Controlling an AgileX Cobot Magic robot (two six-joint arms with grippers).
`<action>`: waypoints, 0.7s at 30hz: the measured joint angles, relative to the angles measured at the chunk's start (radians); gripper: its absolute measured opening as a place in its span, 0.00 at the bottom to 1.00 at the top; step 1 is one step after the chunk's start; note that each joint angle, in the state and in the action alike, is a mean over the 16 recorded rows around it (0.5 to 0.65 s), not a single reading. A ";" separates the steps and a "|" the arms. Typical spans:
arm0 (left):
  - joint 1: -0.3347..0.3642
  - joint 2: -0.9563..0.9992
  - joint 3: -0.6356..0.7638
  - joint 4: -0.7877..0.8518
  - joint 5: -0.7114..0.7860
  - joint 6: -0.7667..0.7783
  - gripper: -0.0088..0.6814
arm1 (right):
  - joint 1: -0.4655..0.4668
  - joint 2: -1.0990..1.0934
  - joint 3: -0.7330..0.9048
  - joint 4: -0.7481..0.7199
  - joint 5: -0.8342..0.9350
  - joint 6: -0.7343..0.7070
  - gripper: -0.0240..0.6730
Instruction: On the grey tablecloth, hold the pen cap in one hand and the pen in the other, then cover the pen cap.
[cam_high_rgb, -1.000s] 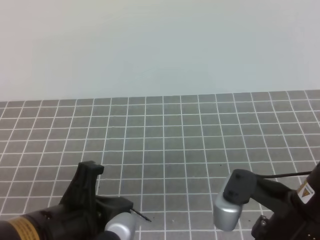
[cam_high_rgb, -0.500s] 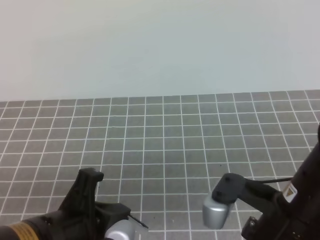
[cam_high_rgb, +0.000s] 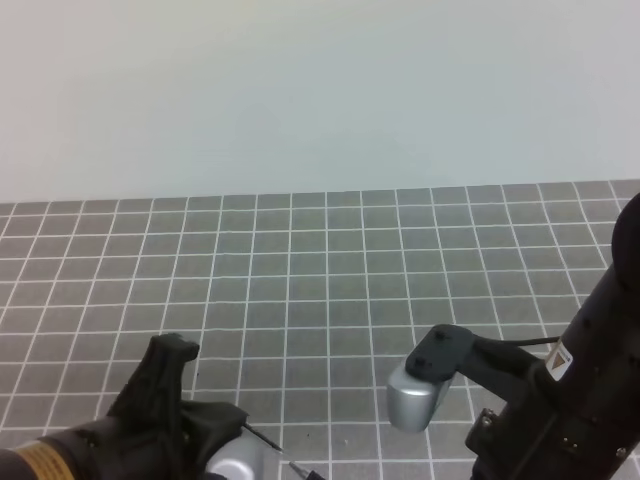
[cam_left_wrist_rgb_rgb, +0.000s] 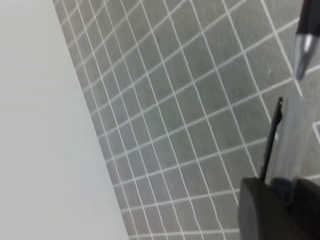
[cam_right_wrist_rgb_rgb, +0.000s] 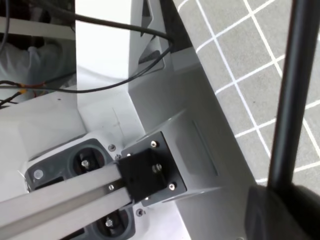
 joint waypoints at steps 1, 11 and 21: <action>0.000 0.000 0.000 0.007 0.002 -0.004 0.11 | 0.000 0.000 0.000 0.000 0.000 0.001 0.13; 0.000 0.000 0.000 0.043 0.016 -0.033 0.11 | 0.000 0.004 -0.001 0.023 0.000 -0.005 0.13; 0.000 0.000 0.000 0.035 0.010 -0.034 0.11 | 0.000 0.012 -0.001 0.045 0.000 -0.026 0.13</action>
